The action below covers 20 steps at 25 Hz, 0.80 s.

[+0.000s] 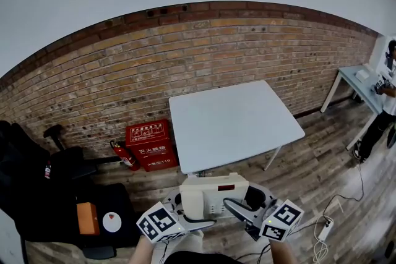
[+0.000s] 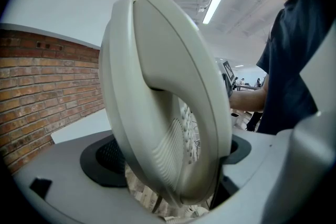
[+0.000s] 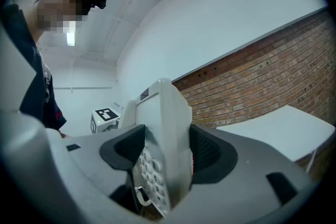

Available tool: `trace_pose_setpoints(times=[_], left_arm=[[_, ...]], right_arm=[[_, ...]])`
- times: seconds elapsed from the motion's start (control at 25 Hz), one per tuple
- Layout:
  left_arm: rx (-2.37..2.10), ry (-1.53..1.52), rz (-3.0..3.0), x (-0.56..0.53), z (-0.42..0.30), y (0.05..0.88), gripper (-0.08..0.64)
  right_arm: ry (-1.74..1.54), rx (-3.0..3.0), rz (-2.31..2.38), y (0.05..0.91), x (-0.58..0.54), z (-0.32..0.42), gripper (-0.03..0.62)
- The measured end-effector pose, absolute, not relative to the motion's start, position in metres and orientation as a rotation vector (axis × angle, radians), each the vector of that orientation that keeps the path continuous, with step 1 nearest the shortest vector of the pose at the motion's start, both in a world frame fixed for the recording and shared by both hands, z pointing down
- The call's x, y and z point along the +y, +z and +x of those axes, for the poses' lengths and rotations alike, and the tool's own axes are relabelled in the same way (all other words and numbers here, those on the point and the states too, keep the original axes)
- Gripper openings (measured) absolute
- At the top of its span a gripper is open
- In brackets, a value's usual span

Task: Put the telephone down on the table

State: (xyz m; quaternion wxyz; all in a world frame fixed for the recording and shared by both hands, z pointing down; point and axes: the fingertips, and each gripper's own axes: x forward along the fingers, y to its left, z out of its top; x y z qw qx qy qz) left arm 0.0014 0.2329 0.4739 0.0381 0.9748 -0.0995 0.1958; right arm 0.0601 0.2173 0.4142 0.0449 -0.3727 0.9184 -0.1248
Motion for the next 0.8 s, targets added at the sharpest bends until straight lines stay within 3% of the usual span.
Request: trace_pose_setpoints(times=[0.8], left_arm=[[-0.314, 0.61, 2.971, 0.149, -0.004, 0.479, 0.499]], right_arm=[[-0.454, 2.811, -1.124, 0.42, 0.132, 0.055, 0.256]])
